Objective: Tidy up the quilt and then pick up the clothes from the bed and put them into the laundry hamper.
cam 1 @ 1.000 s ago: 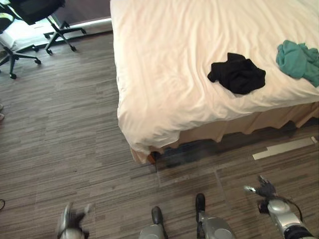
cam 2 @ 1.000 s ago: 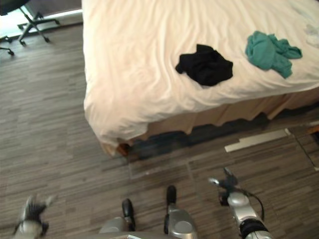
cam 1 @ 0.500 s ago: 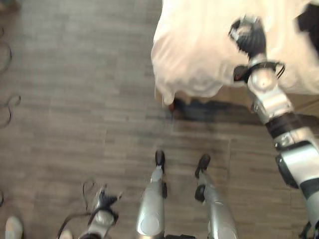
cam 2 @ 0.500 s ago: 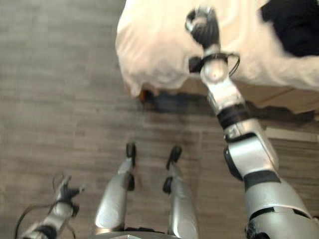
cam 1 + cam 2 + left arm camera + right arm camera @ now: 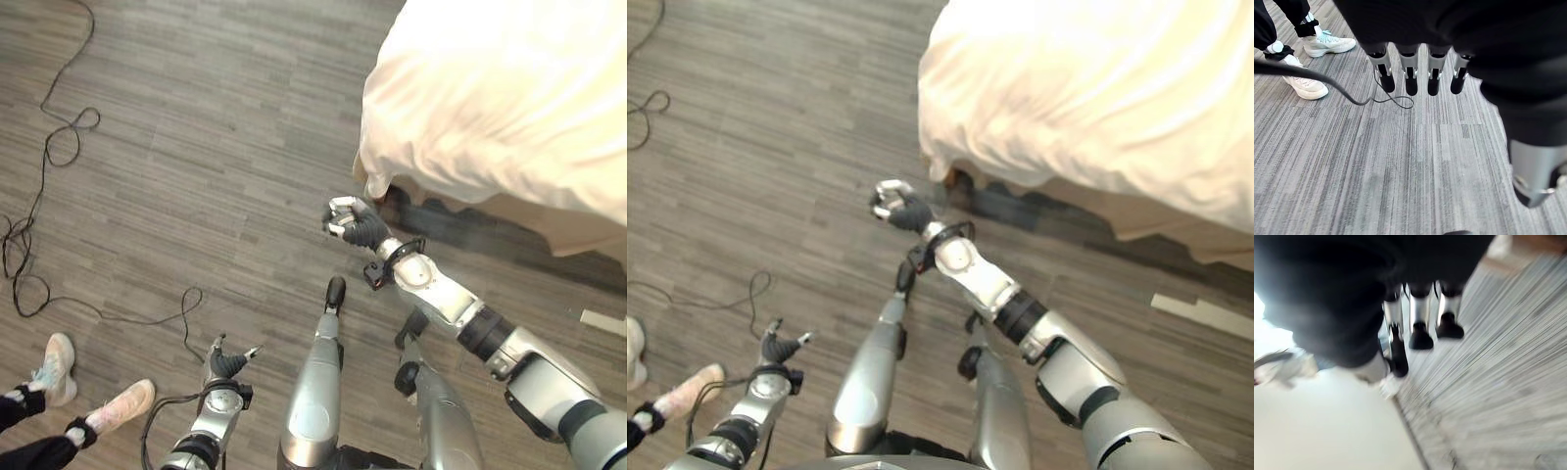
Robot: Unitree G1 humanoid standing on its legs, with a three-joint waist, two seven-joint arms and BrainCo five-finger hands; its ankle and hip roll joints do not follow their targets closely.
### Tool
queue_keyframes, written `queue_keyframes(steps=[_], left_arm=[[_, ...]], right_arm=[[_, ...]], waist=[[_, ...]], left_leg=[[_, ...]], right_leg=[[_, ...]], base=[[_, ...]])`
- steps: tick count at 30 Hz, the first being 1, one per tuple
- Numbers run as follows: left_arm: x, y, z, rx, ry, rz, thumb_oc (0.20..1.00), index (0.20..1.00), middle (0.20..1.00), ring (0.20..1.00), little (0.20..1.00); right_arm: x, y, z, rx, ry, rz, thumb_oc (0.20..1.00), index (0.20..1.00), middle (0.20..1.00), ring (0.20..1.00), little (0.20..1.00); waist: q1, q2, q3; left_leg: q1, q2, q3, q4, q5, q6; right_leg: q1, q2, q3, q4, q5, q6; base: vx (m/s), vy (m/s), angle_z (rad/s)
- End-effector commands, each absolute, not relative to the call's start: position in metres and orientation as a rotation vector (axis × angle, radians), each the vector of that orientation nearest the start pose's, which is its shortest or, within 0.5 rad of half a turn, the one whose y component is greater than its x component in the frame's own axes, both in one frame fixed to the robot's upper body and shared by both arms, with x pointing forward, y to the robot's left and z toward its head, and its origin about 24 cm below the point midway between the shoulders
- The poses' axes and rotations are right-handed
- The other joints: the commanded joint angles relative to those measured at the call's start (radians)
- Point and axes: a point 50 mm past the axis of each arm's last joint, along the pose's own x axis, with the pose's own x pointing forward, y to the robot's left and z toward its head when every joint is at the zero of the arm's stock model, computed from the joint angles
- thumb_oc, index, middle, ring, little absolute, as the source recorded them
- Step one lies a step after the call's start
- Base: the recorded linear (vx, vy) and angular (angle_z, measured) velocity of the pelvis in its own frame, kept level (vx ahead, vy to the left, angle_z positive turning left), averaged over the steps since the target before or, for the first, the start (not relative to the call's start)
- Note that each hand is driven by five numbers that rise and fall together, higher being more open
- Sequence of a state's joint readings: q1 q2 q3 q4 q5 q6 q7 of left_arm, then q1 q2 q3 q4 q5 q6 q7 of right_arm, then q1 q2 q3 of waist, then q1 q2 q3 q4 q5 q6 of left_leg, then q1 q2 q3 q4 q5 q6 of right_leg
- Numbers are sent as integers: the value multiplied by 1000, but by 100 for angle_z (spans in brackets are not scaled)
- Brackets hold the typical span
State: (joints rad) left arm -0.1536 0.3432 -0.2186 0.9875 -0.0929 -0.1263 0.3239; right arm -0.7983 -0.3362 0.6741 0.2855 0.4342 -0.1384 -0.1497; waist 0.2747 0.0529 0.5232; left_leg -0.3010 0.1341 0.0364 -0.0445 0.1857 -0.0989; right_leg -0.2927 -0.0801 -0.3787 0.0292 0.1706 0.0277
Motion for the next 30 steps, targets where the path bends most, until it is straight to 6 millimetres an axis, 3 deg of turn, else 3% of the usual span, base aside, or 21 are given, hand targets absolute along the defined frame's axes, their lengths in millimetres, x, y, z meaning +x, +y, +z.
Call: queue_keyframes(steps=[1, 3, 4, 5, 6, 9, 10, 11, 13, 14, 15, 16, 17, 18, 19, 24, 25, 26, 27, 29, 30], left_arm=[[196, 271, -95, 557, 683, 289, 1000, 1000, 1000, 1000, 1000], [200, 271, -91, 522, 650, 301, 1000, 1000, 1000, 1000, 1000], [204, 269, -87, 496, 620, 294, 1000, 1000, 1000, 1000, 1000], [205, 269, -87, 496, 619, 294, 1000, 1000, 1000, 1000, 1000], [228, 261, -76, 513, 558, 266, 1000, 1000, 1000, 1000, 1000], [247, 252, -64, 518, 484, 247, 1000, 1000, 1000, 1000, 1000], [248, 252, -63, 517, 483, 248, 1000, 1000, 1000, 1000, 1000], [242, 250, -69, 455, 505, 266, 1000, 1000, 1000, 1000, 1000], [239, 253, -71, 441, 524, 280, 1000, 1000, 1000, 1000, 1000], [234, 256, -75, 433, 549, 293, 1000, 1000, 1000, 1000, 1000], [227, 260, -81, 412, 596, 318, 1000, 1000, 1000, 1000, 1000], [227, 260, -81, 412, 596, 318, 1000, 1000, 1000, 1000, 1000], [227, 261, -83, 412, 616, 326, 1000, 1000, 1000, 1000, 1000], [224, 263, -87, 442, 656, 325, 1000, 1000, 1000, 1000, 1000], [224, 263, -87, 442, 656, 325, 1000, 1000, 1000, 1000, 1000], [210, 270, -97, 507, 757, 297, 1000, 1000, 1000, 1000, 1000], [204, 271, -99, 545, 770, 259, 1000, 1000, 1000, 1000, 1000], [204, 271, -99, 546, 771, 258, 1000, 1000, 1000, 1000, 1000], [205, 271, -99, 561, 779, 236, 1000, 1000, 1000, 1000, 1000], [199, 276, -102, 567, 821, 241, 1000, 1000, 1000, 1000, 1000], [188, 278, -109, 586, 871, 220, 1000, 1000, 1000, 1000, 1000]], right_arm=[[354, -66, 266, -140, -714, 383, 200, 200, 200, 200, 200], [354, -87, 304, -167, -831, 268, 200, 200, 200, 200, 200], [354, -113, 336, -214, -921, 121, 200, 200, 200, 200, 200], [354, -113, 336, -214, -922, 121, 200, 200, 200, 200, 200], [357, -125, 353, -230, -948, 21, 200, 200, 200, 200, 200], [371, -163, 372, -258, -889, -198, 200, 200, 200, 200, 200], [371, -163, 373, -258, -891, -198, 200, 200, 200, 200, 200], [385, -213, 371, -352, -734, -404, 200, 200, 200, 200, 200], [390, -230, 357, -360, -656, -451, 200, 200, 200, 200, 200], [394, -243, 342, -370, -582, -484, 200, 200, 200, 200, 200], [397, -261, 303, -291, -470, -518, 200, 200, 200, 200, 200], [397, -261, 303, -291, -470, -518, 200, 200, 200, 200, 200], [398, -263, 276, -243, -420, -517, 200, 200, 200, 200, 200], [392, -272, 210, -136, -285, -530, 200, 200, 200, 200, 200], [392, -272, 210, -136, -284, -530, 200, 200, 200, 200, 200], [315, -287, 36, -57, 123, -589, 200, 200, 200, 200, 200], [274, -292, -11, -66, 275, -613, 200, 200, 200, 200, 200], [273, -292, -11, -66, 276, -613, 567, 567, 567, 567, 567], [241, -289, -47, -52, 426, -600, 1000, 1000, 1000, 1000, 1000], [232, -284, -60, -66, 490, -566, 1000, 1000, 1000, 1000, 1000], [221, -284, -71, -73, 556, -558, 1000, 1000, 1000, 1000, 1000]], waist=[[2, -52, -3], [-3, -50, -3], [-4, -43, -3], [-3, -43, -3], [-17, -34, -3], [-19, -17, -3], [-19, -16, -3], [-20, -5, -3], [-26, -5, -3], [-32, -5, -3], [-49, -7, -3], [-49, -7, -3], [-58, -12, -3], [-86, -21, -3], [-86, -21, -3], [-204, -55, -58], [-256, -68, -103], [-256, -69, -105], [-305, -77, -136], [-317, -81, -150], [-320, -80, -158]], left_leg=[[-52, -9, 6, 53, -98, -21], [-69, -14, 13, 48, -93, -22], [-90, -17, 20, 38, -83, -25], [-91, -17, 20, 38, -83, -25], [-130, -18, 25, 24, -71, -30], [-184, -21, 27, 22, -61, -36], [-188, -21, 27, 23, -61, -36], [-249, -19, 29, 37, -54, -37], [-271, -17, 31, 55, -57, -34], [-264, -12, 29, 69, -82, -38], [-261, -7, 32, 103, -103, -28], [-261, -7, 32, 103, -103, -28], [-265, -8, 37, 113, -91, -14], [-223, -12, 36, 124, -120, -4], [-223, -12, 37, 124, -120, -4], [6, -12, 66, 128, -194, 14], [88, -12, 81, 106, -204, 15], [87, -13, 81, 103, -201, 15], [158, 1, 109, 79, -209, 15], [212, 18, 156, 42, -202, 12], [262, 36, 207, 17, -204, 7]], right_leg=[[5, -129, 59, 42, -185, 108], [-19, -131, 71, 32, -170, 114], [-42, -132, 69, 26, -161, 119], [-43, -132, 69, 27, -161, 118], [-94, -137, 70, 32, -156, 125], [-156, -145, 70, 48, -155, 129], [-159, -145, 70, 50, -156, 129], [-233, -148, 73, 89, -160, 133], [-258, -149, 78, 109, -164, 133], [-253, -147, 91, 123, -191, 139], [-251, -142, 99, 139, -203, 134], [-251, -142, 99, 139, -203, 134], [-252, -142, 95, 134, -182, 123], [-203, -139, 103, 120, -185, 122], [-203, -139, 103, 119, -185, 122], [29, -137, 128, 69, -198, 125], [91, -136, 135, 65, -201, 129], [91, -137, 134, 62, -197, 129], [100, -120, 148, 95, -204, 136], [87, -118, 142, 131, -200, 141], [71, -131, 85, 196, -196, 151]], base=[[-12, 24, -15], [-15, 12, -13], [-6, 3, -6], [-17, 17, -7], [-36, 40, -9], [-24, 16, -7], [-31, -30, -10], [-32, -20, -3], [11, -9, 8], [72, 3, 8], [72, 3, 5], [-52, 38, 1], [-12, 76, 0], [-12, 76, 0], [101, 85, -2], [178, 113, -14], [206, 91, -32], [233, 83, -29], [147, 49, -27], [119, 40, -59], [166, 54, -136]])
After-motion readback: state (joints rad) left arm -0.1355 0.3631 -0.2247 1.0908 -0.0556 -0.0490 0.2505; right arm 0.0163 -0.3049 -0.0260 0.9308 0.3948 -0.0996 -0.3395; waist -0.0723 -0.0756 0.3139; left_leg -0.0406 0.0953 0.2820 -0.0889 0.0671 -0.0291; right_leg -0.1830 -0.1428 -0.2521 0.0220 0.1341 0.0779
